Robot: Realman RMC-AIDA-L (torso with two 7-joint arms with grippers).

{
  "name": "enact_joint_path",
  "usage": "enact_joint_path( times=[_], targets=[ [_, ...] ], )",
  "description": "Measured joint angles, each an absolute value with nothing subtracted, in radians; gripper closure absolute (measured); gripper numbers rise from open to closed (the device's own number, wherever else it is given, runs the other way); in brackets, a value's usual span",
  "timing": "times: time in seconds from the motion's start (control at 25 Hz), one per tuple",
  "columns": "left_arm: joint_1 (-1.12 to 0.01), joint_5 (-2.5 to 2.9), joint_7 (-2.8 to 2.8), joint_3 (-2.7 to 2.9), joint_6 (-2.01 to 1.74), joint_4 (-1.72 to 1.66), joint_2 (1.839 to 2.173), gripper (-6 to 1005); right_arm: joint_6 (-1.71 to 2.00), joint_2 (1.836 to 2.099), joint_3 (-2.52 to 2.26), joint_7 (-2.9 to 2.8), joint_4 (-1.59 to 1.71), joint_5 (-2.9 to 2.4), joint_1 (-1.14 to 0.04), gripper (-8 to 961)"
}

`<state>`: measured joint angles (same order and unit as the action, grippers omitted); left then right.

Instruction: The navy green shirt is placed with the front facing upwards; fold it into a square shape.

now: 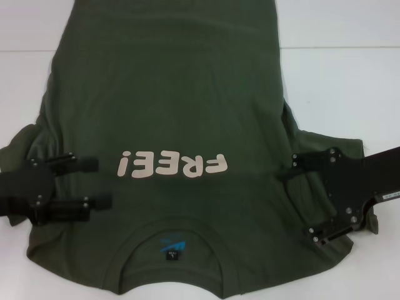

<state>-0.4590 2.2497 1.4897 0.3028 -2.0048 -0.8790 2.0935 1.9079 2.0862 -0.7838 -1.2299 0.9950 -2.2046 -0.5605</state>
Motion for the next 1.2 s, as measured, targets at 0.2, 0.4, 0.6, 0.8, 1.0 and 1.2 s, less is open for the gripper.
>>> enact_joint_path(
  times=[0.2,0.4,0.6,0.8,1.0,1.2],
  targets=[
    [-0.453,2.256,1.726,0.323,-2.008,-1.028,2.119,68,1.885,2.084,-0.780,-1.230,0.999,-2.205,-0.557,9],
    [-0.437,2.277,1.955,0.381,-1.988,-1.202,2.136,69,1.855,2.078,-0.783,-1.230,1.000,-2.206,-0.557,9],
    [-0.441,2.333,2.154,0.417,-1.978,-1.302,2.111,69,1.841,2.075,-0.785,-1.235,1.000,-2.208,-0.562,9],
    [-0.462,2.448,2.252,0.421,-1.945,-1.311,2.085,70,1.840,2.075,-0.787,-1.257,1.012,-2.216,-0.567,9],
    [-0.484,2.573,2.336,0.430,-1.889,-1.301,2.077,70,1.839,2.078,-0.787,-1.265,1.023,-2.220,-0.574,9],
    [-0.495,2.661,2.379,0.452,-1.859,-1.294,2.077,71,1.840,2.080,-0.787,-1.266,1.027,-2.220,-0.579,9]
  ],
)
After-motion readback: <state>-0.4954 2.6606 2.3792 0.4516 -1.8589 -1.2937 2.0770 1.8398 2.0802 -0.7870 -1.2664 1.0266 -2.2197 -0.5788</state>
